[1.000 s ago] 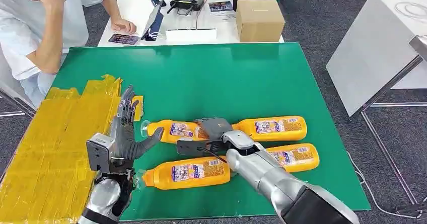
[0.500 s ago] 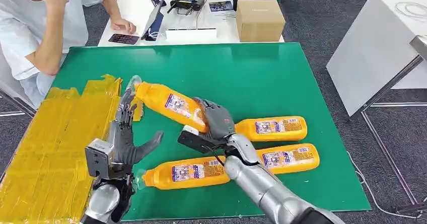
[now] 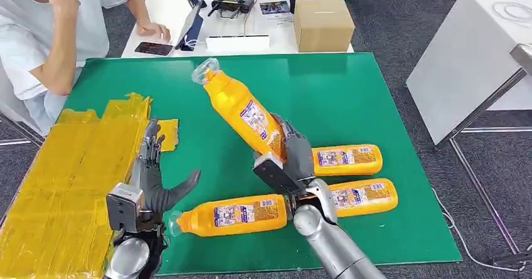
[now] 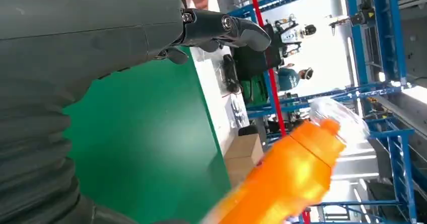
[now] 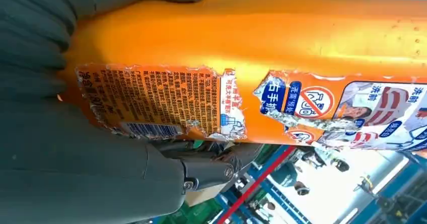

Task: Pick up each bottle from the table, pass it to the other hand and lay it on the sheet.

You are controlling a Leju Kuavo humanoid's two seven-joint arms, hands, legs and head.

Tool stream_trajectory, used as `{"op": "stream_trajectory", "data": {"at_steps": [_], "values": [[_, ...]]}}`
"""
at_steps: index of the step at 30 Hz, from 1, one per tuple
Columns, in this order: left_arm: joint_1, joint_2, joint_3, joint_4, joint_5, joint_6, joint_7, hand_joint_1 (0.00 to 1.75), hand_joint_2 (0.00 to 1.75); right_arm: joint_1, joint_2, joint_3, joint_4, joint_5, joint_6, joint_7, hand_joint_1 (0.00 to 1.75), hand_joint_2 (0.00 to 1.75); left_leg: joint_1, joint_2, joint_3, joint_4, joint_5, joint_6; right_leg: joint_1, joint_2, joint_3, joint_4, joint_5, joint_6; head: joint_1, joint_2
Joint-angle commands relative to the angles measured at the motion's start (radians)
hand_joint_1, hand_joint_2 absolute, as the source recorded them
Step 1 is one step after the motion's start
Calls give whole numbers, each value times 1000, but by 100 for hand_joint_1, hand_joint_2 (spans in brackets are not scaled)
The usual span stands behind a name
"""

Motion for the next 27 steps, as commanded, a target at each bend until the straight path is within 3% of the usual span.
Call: {"op": "stream_trajectory", "data": {"at_steps": [1,5,8,27], "values": [[-18,29,-32,26,-12,-25,17,0,175,68,-8,-64,-113,-120,35,-81,175,175,0,-2,2,-1,-1,0,0,-1,3,-1,-1,-1,0,0],[-54,49,-75,32,88,-155,41,0,175,98,-27,-11,-154,-235,196,-120,175,175,1,-3,3,-1,-1,0,1,-3,4,-1,-1,-1,0,0],[-81,57,-97,19,193,-254,73,0,175,91,-26,27,-126,-232,209,-128,175,175,1,-2,4,0,-2,0,1,-2,5,-1,-2,-1,0,0],[-110,62,-90,26,429,-379,157,0,175,81,-28,124,-78,-161,171,-149,175,175,1,0,5,0,-2,0,1,0,6,-2,-2,-1,0,0]]}}
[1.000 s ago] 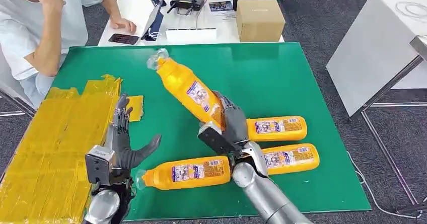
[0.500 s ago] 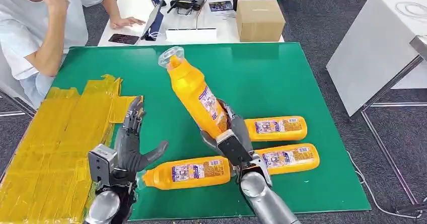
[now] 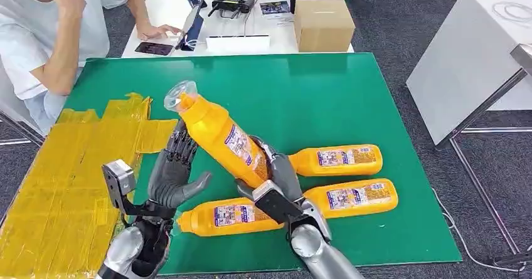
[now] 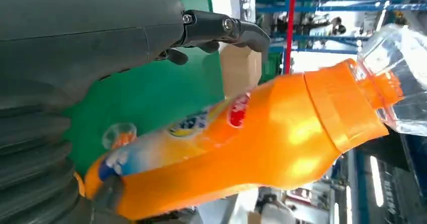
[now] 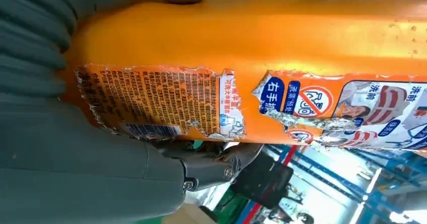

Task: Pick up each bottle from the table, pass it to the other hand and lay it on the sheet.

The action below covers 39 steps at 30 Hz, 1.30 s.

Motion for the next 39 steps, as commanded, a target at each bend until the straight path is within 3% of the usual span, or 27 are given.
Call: {"op": "stream_trajectory", "data": {"at_steps": [1,11,14,26,27,28,38,39], "values": [[-42,37,-32,30,29,-17,13,0,175,-34,-27,56,43,3,-13,7,175,175,1,0,4,-1,-1,0,1,0,5,-1,-1,-1,0,0],[-49,37,-33,40,50,-24,22,0,175,-42,-17,117,79,66,-32,6,175,175,1,0,5,-1,-2,0,1,0,5,-1,-1,-1,0,0],[-52,35,-30,43,55,-26,23,0,175,-54,-22,168,104,164,-78,14,175,175,1,0,5,-1,-2,0,1,0,6,-2,-1,-1,0,0],[-47,32,-9,35,75,-31,23,0,175,-70,-21,215,145,199,-68,33,175,175,1,0,5,-1,-2,0,1,0,6,-2,-1,-1,0,0],[-45,28,-2,32,81,-30,20,51,175,-70,-22,220,147,204,-68,37,175,175,1,0,3,-1,-1,0,1,0,4,-2,-1,-1,0,0],[-43,28,0,26,81,-30,19,175,175,-70,-22,223,149,206,-67,39,175,175,1,0,6,-1,-2,-1,2,0,6,-2,-1,-1,0,0],[-43,28,2,25,82,-30,19,175,175,-70,-21,223,150,206,-67,39,175,175,1,0,3,-1,-1,0,1,0,3,-1,-1,-1,0,0],[-43,28,2,25,82,-30,19,175,175,-70,-21,223,150,206,-67,39,175,175,2,0,8,0,-3,-1,2,0,9,-2,-2,-2,0,0]]}}
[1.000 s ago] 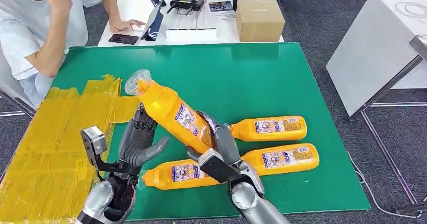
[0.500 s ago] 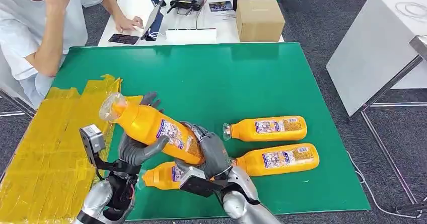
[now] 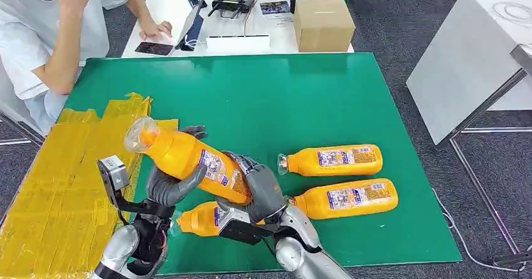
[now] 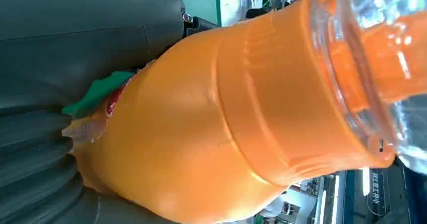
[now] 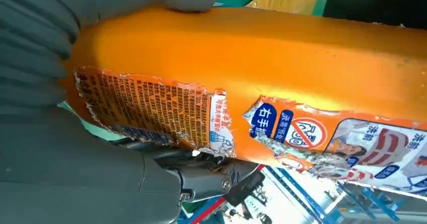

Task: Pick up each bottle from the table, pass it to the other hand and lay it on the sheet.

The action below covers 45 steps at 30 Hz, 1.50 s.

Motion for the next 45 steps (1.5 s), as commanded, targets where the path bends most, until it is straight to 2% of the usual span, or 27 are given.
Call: {"op": "stream_trajectory", "data": {"at_steps": [1,10,12,13,17,18,19,24,28,30,31,33,34,35,40,44,45], "values": [[-37,13,1,25,-1,-2,2,175,175,-33,-20,57,70,5,8,-1,175,175,1,-1,4,-1,-1,0,1,0,4,-1,-1,-1,0,0],[-34,8,11,16,1,5,-4,175,175,-33,-20,54,62,0,4,2,175,175,2,0,5,0,-2,0,2,0,6,-2,-2,-1,0,0],[-32,7,17,13,2,11,-9,175,175,-32,-20,51,60,-3,1,1,175,175,0,-1,2,-1,-1,0,0,0,2,-1,0,0,0,0],[-32,5,22,11,-1,19,-13,175,175,-31,-20,49,57,-4,-2,0,175,175,2,-1,7,0,-3,-1,2,0,8,-2,-2,-1,0,0],[-35,9,30,4,-29,47,-29,175,175,-21,-22,38,30,-17,-14,-5,175,175,0,-1,2,0,-1,0,0,0,2,-1,-1,-1,0,0],[-38,17,30,2,-79,87,-39,175,175,-9,-22,25,7,-33,-27,-11,58,175,1,-1,4,0,-2,0,1,0,5,-1,-1,-1,0,0],[-41,23,32,-3,-128,127,-60,175,175,8,-26,9,-34,-63,-35,-29,0,175,1,-1,2,0,-1,0,1,-1,3,-1,-1,-1,0,0],[-68,66,56,-20,-390,335,-129,175,175,80,-67,-47,-278,-154,-58,-83,0,175,1,-2,1,1,-1,0,1,-2,2,0,-2,-1,0,0],[-125,103,67,3,-688,488,-100,175,175,126,-88,-91,-444,-190,-81,-117,0,175,1,-4,0,1,0,0,1,-3,0,0,-1,-1,0,0],[-153,111,66,28,-801,514,-53,175,175,135,-91,-104,-486,-195,-87,-126,0,175,2,-5,4,2,-3,-1,2,-5,6,0,-4,-1,0,0],[-170,111,68,50,-883,527,-19,175,175,143,-90,-113,-512,-202,-92,-133,0,175,1,-3,0,1,-1,0,1,-3,1,1,-1,-1,0,0],[-197,118,64,92,-1005,532,46,175,175,155,-90,-123,-544,-212,-97,-142,0,175,1,-3,2,1,-1,0,1,-3,2,0,-2,-1,0,0],[-214,121,62,119,-1074,530,81,175,175,161,-91,-127,-562,-212,-103,-146,0,175,0,-3,1,0,0,0,0,-3,1,0,-1,-1,0,0],[-231,123,59,141,-1142,526,115,175,175,165,-94,-130,-578,-220,-101,-153,0,175,2,-4,5,1,-2,-1,2,-4,7,-1,-3,-1,0,0],[-360,155,0,317,-1597,472,303,175,175,159,-94,-127,-635,-228,-101,-169,0,175,1,-4,1,0,0,0,0,-4,2,0,-1,-1,0,0],[-378,146,-1,349,-1604,474,304,175,175,156,-93,-127,-639,-229,-98,-168,0,175,1,-3,2,0,0,0,0,-3,2,-1,-1,-1,0,0],[-378,146,-1,349,-1604,474,304,175,175,156,-93,-127,-639,-229,-98,-168,0,175,2,-4,6,0,-2,-1,2,-3,8,-2,-2,-2,0,0]]}}
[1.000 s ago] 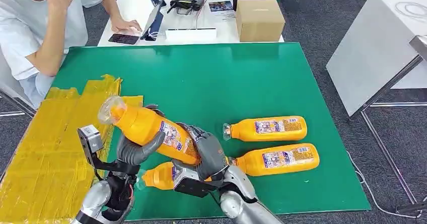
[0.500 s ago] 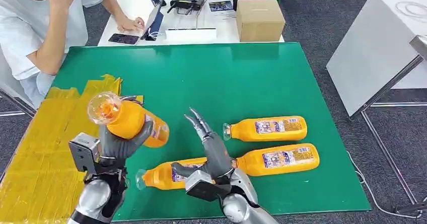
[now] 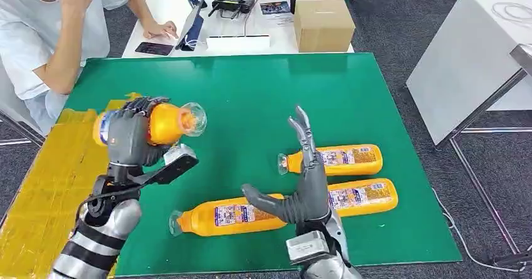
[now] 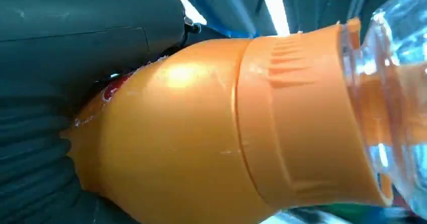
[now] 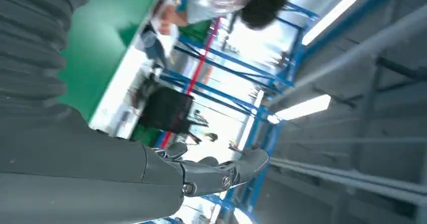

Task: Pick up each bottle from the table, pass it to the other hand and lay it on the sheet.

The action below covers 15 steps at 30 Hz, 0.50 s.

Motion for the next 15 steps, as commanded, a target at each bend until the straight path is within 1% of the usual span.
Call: {"op": "stream_trajectory", "data": {"at_steps": [1,2,3,4,5,7,8,9,11,13,15], "values": [[-147,33,-54,220,-81,-14,36,175,175,-8,-30,-19,-70,-8,5,0,0,175,1,-2,2,0,-1,0,1,-2,3,-1,-1,-1,0,0],[-147,33,-54,220,-81,-14,36,175,175,-8,-30,-19,-70,-8,5,0,0,175,2,-2,5,0,-2,0,2,-1,6,-1,-2,-1,0,0],[-143,32,-55,220,-82,-10,36,175,175,-9,-30,-20,-65,-8,4,-1,0,175,1,-1,3,0,-1,0,1,-2,4,-1,-1,-1,0,0],[-151,39,-67,232,-129,-17,55,175,175,-12,-29,-18,-62,-9,4,-2,0,175,1,-1,2,0,-1,0,1,-1,3,-1,-1,-1,0,0],[-173,46,-86,269,-202,-55,95,175,175,-18,-31,-14,-65,-10,7,-7,0,175,1,-2,4,0,-2,0,1,-2,5,-1,-2,-1,0,0],[-244,31,-120,412,-266,-111,122,175,175,-33,-28,-8,-73,-11,23,-6,0,175,1,-3,2,0,0,0,1,-3,3,0,-1,0,0,0],[-274,25,-134,473,-287,-113,131,175,175,-38,-28,-5,-76,-8,26,-3,0,175,1,-3,4,0,-1,0,2,-3,5,-1,-2,-1,0,0],[-307,15,-142,553,-311,-116,153,175,175,-44,-27,0,-77,-3,25,-1,0,175,1,-4,2,0,0,0,1,-4,3,-1,-1,-1,0,0],[-355,2,-146,671,-320,-125,169,175,175,-53,-25,9,-75,0,23,2,0,175,1,-4,3,0,0,0,1,-4,4,-1,-1,-1,0,0],[-403,-6,-142,795,-329,-113,180,175,175,-64,-25,20,-68,3,21,7,0,175,0,-3,1,0,0,0,1,-3,2,0,0,0,0,0],[-442,-9,-120,896,-323,-119,186,175,175,-74,-26,28,-60,5,19,7,0,175,2,-4,3,0,0,0,2,-3,5,-1,-1,-1,0,0]]}}
